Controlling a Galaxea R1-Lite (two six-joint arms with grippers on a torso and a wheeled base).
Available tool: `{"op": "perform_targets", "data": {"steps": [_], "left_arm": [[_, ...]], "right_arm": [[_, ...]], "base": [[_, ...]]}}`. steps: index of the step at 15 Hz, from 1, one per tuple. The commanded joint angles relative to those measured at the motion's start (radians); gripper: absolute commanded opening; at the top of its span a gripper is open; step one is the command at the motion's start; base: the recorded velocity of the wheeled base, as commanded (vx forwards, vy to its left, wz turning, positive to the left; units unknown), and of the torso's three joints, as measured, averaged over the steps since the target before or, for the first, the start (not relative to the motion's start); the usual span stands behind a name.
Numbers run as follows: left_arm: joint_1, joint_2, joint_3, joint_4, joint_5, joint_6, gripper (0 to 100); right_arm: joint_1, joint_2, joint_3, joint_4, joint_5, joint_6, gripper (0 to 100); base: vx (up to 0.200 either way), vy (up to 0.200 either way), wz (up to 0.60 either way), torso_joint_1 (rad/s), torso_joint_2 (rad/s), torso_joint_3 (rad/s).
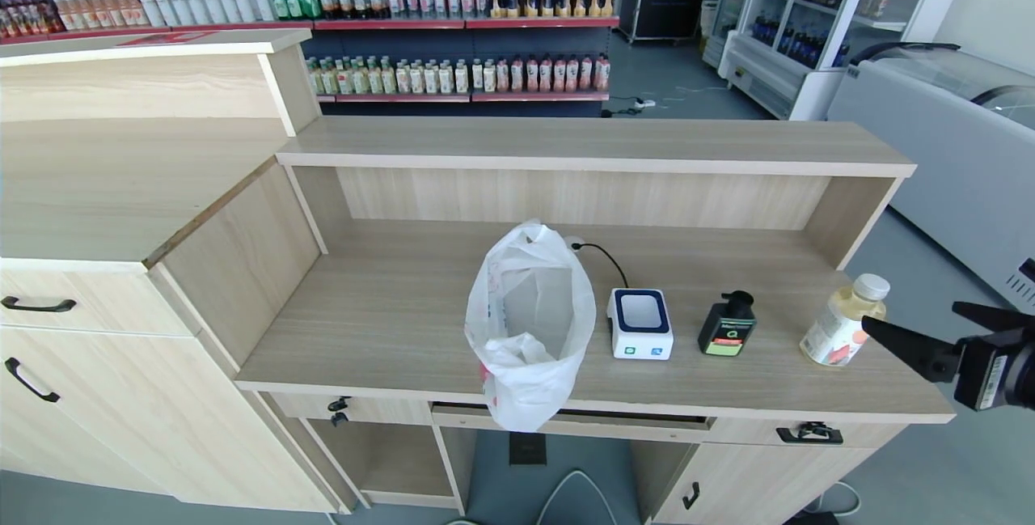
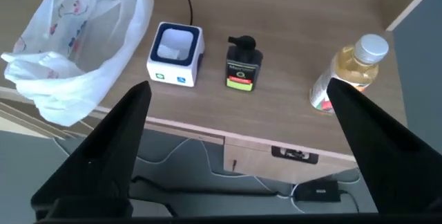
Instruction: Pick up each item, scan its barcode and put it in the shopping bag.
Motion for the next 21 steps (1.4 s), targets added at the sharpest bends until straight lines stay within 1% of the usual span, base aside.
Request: {"op": "perform_targets", "data": {"steps": [1, 2, 3, 4, 5, 6, 8, 9, 12, 14, 16, 19, 21], "left_arm": [[0.000, 0.000, 0.000, 0.000, 0.000, 0.000, 100], [0.000, 0.000, 0.000, 0.000, 0.000, 0.000, 100], [0.000, 0.000, 0.000, 0.000, 0.000, 0.000, 100], [0.000, 0.000, 0.000, 0.000, 0.000, 0.000, 100], [0.000, 0.000, 0.000, 0.000, 0.000, 0.000, 100], [0.000, 0.000, 0.000, 0.000, 0.000, 0.000, 100], [0.000, 0.000, 0.000, 0.000, 0.000, 0.000, 100], [0.000, 0.000, 0.000, 0.000, 0.000, 0.000, 100], [0.000, 0.000, 0.000, 0.000, 0.000, 0.000, 100], [0.000, 0.000, 0.000, 0.000, 0.000, 0.000, 100], [0.000, 0.000, 0.000, 0.000, 0.000, 0.000, 100], [0.000, 0.000, 0.000, 0.000, 0.000, 0.000, 100], [0.000, 0.000, 0.000, 0.000, 0.000, 0.000, 100]], "right_arm": [[-0.031, 0.372, 0.007, -0.261, 0.022, -0.098, 100], [-0.094, 0.521, -0.018, -0.402, 0.065, -0.264, 100], [-0.131, 0.593, -0.061, -0.420, 0.125, -0.350, 100], [-0.149, 0.656, -0.097, -0.435, 0.159, -0.393, 100], [-0.151, 0.664, -0.102, -0.440, 0.160, -0.398, 100], [-0.168, 0.765, -0.124, -0.540, 0.189, -0.408, 100], [-0.184, 0.819, -0.131, -0.592, 0.243, -0.422, 100], [-0.189, 0.877, -0.177, -0.597, 0.292, -0.473, 100], [-0.220, 0.944, -0.257, -0.600, 0.415, -0.563, 100], [-0.240, 1.001, -0.335, -0.590, 0.461, -0.609, 100], [-0.247, 1.052, -0.387, -0.598, 0.464, -0.632, 100], [-0.255, 1.107, -0.427, -0.597, 0.507, -0.695, 100], [-0.253, 1.147, -0.455, -0.589, 0.544, -0.712, 100]], "base": [[0.000, 0.000, 0.00, 0.000, 0.00, 0.000], [0.000, 0.000, 0.00, 0.000, 0.00, 0.000], [0.000, 0.000, 0.00, 0.000, 0.00, 0.000], [0.000, 0.000, 0.00, 0.000, 0.00, 0.000], [0.000, 0.000, 0.00, 0.000, 0.00, 0.000], [0.000, 0.000, 0.00, 0.000, 0.00, 0.000], [0.000, 0.000, 0.00, 0.000, 0.00, 0.000], [0.000, 0.000, 0.00, 0.000, 0.00, 0.000], [0.000, 0.000, 0.00, 0.000, 0.00, 0.000], [0.000, 0.000, 0.00, 0.000, 0.00, 0.000], [0.000, 0.000, 0.00, 0.000, 0.00, 0.000], [0.000, 0.000, 0.00, 0.000, 0.00, 0.000], [0.000, 0.000, 0.00, 0.000, 0.00, 0.000]]}}
